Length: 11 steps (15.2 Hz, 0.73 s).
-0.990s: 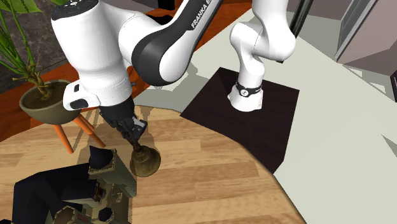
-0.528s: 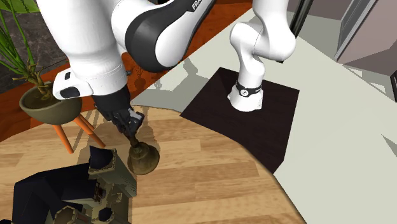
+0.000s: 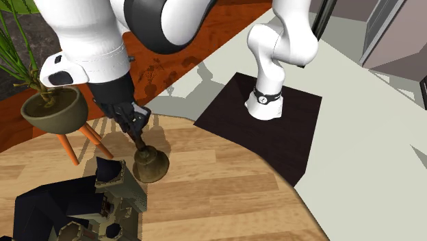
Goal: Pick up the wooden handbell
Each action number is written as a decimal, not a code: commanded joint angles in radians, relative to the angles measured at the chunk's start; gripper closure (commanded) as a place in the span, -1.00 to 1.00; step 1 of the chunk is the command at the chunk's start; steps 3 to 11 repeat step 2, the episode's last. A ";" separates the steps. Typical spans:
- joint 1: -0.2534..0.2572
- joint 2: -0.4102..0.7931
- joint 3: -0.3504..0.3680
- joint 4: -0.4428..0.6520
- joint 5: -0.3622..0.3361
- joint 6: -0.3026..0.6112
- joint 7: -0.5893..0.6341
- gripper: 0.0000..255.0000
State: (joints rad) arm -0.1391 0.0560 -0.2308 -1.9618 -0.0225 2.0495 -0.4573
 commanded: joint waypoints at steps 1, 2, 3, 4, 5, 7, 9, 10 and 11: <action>0.001 -0.007 0.001 0.009 -0.002 -0.016 0.002 1.00; 0.001 -0.007 0.001 0.009 -0.002 -0.016 0.002 1.00; 0.001 -0.007 0.001 0.009 -0.002 -0.016 0.002 1.00; 0.001 -0.007 0.001 0.009 -0.002 -0.016 0.002 1.00; 0.001 -0.007 0.001 0.009 -0.002 -0.016 0.002 1.00; 0.001 -0.007 0.001 0.009 -0.002 -0.016 0.002 1.00; 0.001 -0.007 0.001 0.009 -0.002 -0.016 0.002 1.00; 0.001 -0.007 0.001 0.009 -0.002 -0.016 0.002 1.00; 0.001 -0.007 0.001 0.009 -0.002 -0.016 0.002 1.00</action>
